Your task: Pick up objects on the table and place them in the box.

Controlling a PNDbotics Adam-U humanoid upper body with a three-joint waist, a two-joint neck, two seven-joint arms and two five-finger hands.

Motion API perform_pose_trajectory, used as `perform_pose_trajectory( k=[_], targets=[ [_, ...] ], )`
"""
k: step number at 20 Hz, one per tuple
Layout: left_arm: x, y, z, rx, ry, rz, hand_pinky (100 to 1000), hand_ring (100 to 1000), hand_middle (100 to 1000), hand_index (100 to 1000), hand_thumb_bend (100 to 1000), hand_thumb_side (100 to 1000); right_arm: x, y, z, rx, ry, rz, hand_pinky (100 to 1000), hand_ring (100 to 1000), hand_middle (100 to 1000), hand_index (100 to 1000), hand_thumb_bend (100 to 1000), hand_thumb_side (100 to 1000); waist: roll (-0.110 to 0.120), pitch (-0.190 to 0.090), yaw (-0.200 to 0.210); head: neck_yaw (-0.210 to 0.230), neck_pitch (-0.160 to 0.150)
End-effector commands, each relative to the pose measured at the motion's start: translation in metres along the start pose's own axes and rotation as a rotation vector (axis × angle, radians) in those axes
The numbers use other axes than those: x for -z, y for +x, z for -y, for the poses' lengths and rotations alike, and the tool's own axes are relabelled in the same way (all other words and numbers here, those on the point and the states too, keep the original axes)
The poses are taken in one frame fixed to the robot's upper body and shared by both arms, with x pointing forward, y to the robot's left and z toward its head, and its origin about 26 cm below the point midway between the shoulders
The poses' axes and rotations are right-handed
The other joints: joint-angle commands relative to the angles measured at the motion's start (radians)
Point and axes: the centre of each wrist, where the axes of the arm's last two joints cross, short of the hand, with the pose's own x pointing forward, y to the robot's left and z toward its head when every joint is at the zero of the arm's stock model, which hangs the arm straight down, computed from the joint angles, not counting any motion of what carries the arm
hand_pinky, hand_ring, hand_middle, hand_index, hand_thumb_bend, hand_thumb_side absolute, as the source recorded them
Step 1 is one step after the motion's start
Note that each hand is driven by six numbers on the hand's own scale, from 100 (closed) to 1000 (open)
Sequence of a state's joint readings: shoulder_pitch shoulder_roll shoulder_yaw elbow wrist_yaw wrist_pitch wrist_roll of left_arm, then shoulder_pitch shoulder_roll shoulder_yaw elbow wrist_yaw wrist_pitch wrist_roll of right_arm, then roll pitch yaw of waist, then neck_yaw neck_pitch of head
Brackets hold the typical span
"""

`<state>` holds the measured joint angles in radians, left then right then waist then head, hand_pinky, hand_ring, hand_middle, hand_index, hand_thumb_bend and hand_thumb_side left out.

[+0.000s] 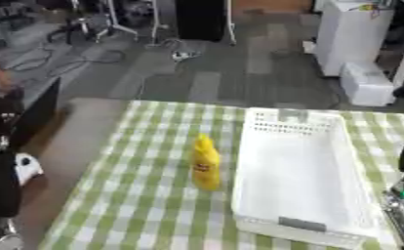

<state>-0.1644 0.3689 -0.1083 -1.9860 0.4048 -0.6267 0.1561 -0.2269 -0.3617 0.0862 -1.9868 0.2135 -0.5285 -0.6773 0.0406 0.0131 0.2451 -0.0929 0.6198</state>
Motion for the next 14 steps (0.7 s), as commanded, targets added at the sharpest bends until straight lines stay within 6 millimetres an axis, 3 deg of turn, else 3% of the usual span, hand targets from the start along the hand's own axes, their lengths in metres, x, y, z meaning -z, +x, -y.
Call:
perform_pose_trajectory(
  k=[1,4,5,7,14],
  targets=[
    [0.006,0.005,-0.003,0.02,-0.017,0.01,874,658,835,963,117,1000,0.008,0.003,0.001,0.012,-0.003,0.039,400,623,694,754,100,944,0.0,-0.005,-0.002,0.02,0.03],
    [0.006,0.005,-0.004,0.042,-0.041,-0.04,882,656,840,973,139,1000,0.008,0.003,0.001,0.013,-0.006,0.031,399,623,694,755,100,945,0.0,-0.006,-0.004,0.006,0.062],
    [0.006,0.006,-0.005,0.054,-0.052,-0.059,905,659,860,1000,213,1000,0.008,0.003,0.001,0.013,-0.005,0.029,399,623,694,755,100,946,0.002,-0.007,-0.005,0.003,0.07],
    [0.007,0.008,-0.009,0.101,-0.107,-0.119,918,660,875,1000,270,951,0.009,0.003,0.001,0.015,-0.004,0.025,400,623,694,755,100,946,0.005,-0.009,-0.007,0.001,0.086],
    [0.026,0.02,-0.026,0.297,-0.301,-0.217,922,655,888,1000,373,823,0.011,0.003,0.0,0.026,0.003,0.024,400,624,694,757,100,946,0.016,-0.008,-0.016,-0.004,0.079]
  ],
)
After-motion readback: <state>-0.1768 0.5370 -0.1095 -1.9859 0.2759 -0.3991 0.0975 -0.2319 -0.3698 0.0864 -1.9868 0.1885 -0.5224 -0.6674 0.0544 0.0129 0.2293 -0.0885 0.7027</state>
